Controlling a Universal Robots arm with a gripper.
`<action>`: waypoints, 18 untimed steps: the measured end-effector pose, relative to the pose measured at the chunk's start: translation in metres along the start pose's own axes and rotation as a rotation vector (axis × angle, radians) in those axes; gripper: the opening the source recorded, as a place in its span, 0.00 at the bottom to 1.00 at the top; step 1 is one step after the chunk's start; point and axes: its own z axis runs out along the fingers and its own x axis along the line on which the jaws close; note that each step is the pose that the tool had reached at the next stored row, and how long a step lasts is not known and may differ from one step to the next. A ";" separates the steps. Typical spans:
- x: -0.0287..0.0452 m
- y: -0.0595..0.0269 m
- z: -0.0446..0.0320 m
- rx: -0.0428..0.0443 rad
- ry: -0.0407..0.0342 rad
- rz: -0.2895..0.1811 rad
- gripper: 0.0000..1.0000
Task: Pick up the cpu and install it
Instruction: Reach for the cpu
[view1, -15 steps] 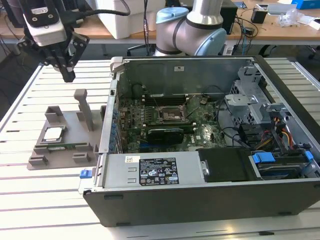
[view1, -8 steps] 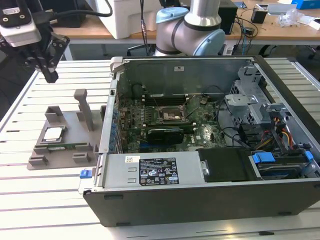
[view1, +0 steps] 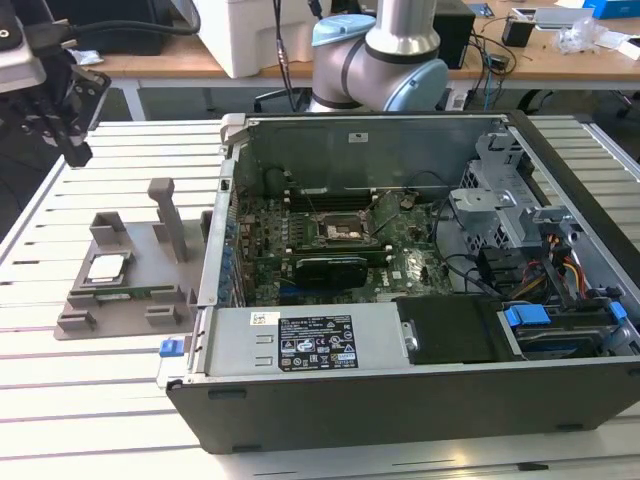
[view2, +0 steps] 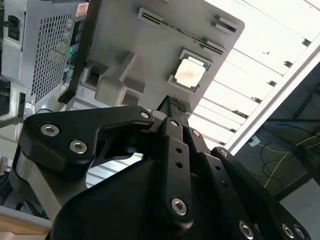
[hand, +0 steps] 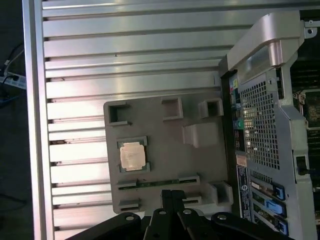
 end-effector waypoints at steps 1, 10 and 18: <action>0.0044 -0.0004 -0.0001 0.0000 0.0001 0.000 0.11; 0.0484 -0.0036 -0.0007 0.0000 0.0000 0.000 0.11; 0.0878 -0.0066 -0.0012 -0.0001 0.0000 0.000 0.11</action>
